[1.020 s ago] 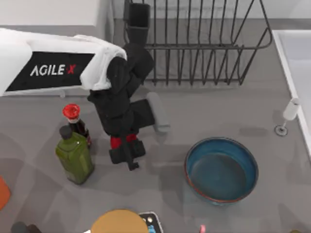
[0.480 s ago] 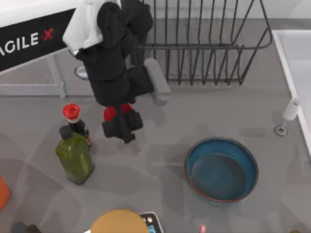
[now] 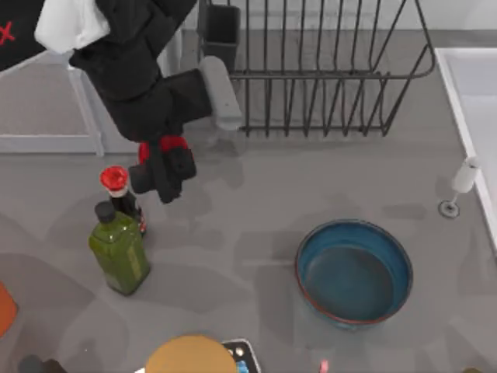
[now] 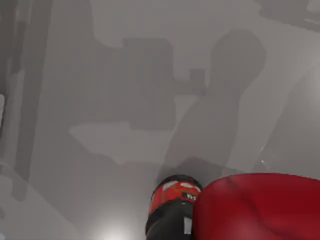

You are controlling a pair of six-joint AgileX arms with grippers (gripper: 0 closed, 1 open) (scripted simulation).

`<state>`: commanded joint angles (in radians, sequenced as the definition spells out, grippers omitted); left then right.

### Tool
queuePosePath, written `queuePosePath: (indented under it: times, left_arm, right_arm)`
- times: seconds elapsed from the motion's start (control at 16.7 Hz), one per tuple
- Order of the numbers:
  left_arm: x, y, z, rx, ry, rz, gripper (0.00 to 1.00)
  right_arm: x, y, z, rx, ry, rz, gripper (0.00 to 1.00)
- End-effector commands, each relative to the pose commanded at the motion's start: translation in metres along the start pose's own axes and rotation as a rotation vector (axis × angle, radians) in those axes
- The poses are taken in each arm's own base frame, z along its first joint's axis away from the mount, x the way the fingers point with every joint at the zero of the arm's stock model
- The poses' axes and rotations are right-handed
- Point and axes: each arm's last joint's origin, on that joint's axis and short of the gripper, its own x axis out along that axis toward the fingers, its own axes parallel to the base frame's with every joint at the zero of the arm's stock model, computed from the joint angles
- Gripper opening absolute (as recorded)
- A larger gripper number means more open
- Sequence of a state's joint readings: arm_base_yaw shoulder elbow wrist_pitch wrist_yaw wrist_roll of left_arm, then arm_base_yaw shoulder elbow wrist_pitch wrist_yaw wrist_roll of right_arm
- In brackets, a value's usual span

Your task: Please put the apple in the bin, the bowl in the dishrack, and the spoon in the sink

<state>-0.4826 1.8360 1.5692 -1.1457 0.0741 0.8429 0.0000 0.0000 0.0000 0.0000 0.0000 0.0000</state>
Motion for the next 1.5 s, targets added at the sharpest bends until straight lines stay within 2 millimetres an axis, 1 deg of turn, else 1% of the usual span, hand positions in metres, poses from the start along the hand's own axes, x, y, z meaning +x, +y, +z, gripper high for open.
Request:
queuePosePath:
  times: [0.12, 0.24, 0.3, 0.42, 0.48, 0.6, 0.72, 0.84, 0.96, 1.02, 1.38, 1.5]
  left_arm:
    - [-0.037, 0.005, -0.032, 0.037, -0.046, 0.073, 0.00]
    - [-0.070, 0.004, -0.072, 0.093, -0.055, 0.142, 0.00]
    - [-0.082, 0.002, -0.093, 0.128, -0.043, 0.170, 0.00]
    - [-0.100, -0.008, -0.137, 0.204, 0.003, 0.209, 0.00]
    - [-0.105, -0.014, -0.158, 0.235, 0.034, 0.216, 0.00]
    - [-0.106, -0.026, -0.195, 0.280, 0.099, 0.196, 0.00]
    - [-0.097, -0.033, -0.227, 0.297, 0.147, 0.135, 0.00]
    - [-0.085, -0.037, -0.254, 0.294, 0.166, 0.056, 0.00]
    - [-0.075, -0.040, -0.271, 0.288, 0.167, -0.003, 0.00]
    - [-0.072, -0.041, -0.276, 0.287, 0.166, -0.019, 0.00]
    - [-0.070, -0.041, -0.276, 0.291, 0.166, -0.019, 0.00]
    - [-0.060, -0.041, -0.278, 0.289, 0.165, -0.027, 0.00]
  right_arm:
    - [0.000, 0.000, 0.000, 0.000, 0.000, 0.000, 1.00]
    - [0.000, 0.000, 0.000, 0.000, 0.000, 0.000, 1.00]
    - [0.000, 0.000, 0.000, 0.000, 0.000, 0.000, 1.00]
    - [0.000, 0.000, 0.000, 0.000, 0.000, 0.000, 1.00]
    - [0.000, 0.000, 0.000, 0.000, 0.000, 0.000, 1.00]
    - [0.000, 0.000, 0.000, 0.000, 0.000, 0.000, 1.00]
    - [0.000, 0.000, 0.000, 0.000, 0.000, 0.000, 1.00]
    - [0.000, 0.000, 0.000, 0.000, 0.000, 0.000, 1.00]
    - [0.000, 0.000, 0.000, 0.000, 0.000, 0.000, 1.00]
    - [0.000, 0.000, 0.000, 0.000, 0.000, 0.000, 1.00]
    - [0.000, 0.000, 0.000, 0.000, 0.000, 0.000, 1.00]
    - [0.000, 0.000, 0.000, 0.000, 0.000, 0.000, 1.00]
